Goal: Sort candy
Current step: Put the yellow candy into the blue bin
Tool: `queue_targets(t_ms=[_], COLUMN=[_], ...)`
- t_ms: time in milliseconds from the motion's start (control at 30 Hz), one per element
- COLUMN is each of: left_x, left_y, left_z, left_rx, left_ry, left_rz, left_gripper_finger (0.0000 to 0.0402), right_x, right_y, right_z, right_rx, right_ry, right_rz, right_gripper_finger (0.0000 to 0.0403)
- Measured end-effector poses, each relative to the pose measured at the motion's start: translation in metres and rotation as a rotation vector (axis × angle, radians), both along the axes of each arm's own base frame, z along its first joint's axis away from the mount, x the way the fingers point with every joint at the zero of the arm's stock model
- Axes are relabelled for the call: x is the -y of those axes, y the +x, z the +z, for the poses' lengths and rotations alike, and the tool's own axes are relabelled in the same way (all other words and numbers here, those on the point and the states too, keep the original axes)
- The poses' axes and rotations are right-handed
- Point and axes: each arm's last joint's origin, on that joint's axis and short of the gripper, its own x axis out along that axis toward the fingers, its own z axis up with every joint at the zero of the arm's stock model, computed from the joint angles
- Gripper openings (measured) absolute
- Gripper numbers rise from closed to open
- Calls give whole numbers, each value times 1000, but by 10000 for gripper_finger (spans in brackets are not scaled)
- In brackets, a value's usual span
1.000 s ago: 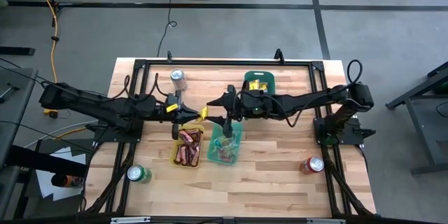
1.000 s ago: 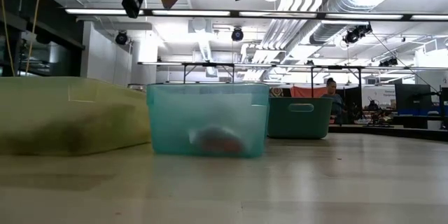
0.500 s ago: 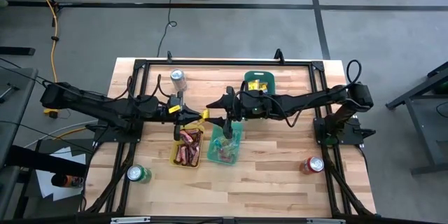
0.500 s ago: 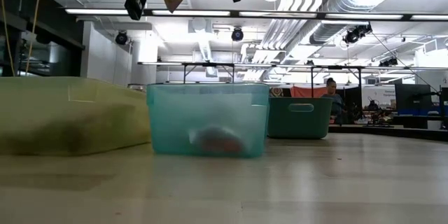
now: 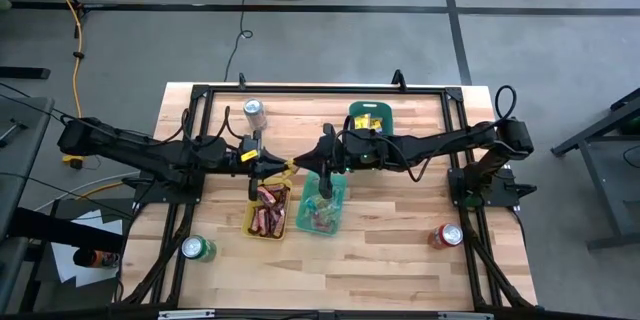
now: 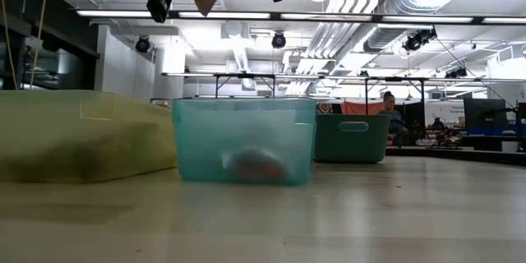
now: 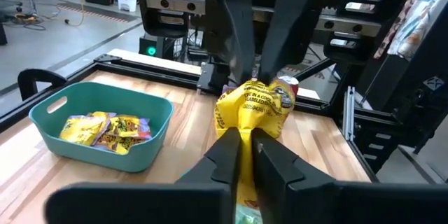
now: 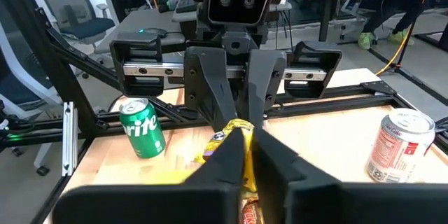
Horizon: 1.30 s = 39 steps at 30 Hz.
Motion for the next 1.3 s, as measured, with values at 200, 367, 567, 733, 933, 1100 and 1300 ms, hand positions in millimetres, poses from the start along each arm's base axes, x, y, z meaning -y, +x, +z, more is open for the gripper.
queue_targets(t_ms=[200,367,567,733,933,1100,1300], left_x=[0,-1,-3,-7,-9,-10,-8], left_y=[0,-3,-18,-36,-44,-43,-42], left_z=[0,-1,-2,-2,-3,-7,-13], left_rx=[-2,-30,-109,-166,-195,-155,-109], left_ry=[18,9,-1,-62,-61,-55,-124], left_rz=[-1,5,28,108,154,184,184], left_gripper_finger=[77,137,182,188,188,188,188], right_x=[0,1,10,17,22,25,33], right_y=[0,-4,-25,-50,-85,-115,-165], right_z=[0,3,18,23,14,5,-28], right_rx=[0,-9,-78,-226,-535,-630,-487], right_ry=[0,-12,-51,-63,-117,-124,5], right_rz=[1,2,-20,-44,-153,-245,-336], right_gripper_finger=[6,2,0,0,0,0,0])
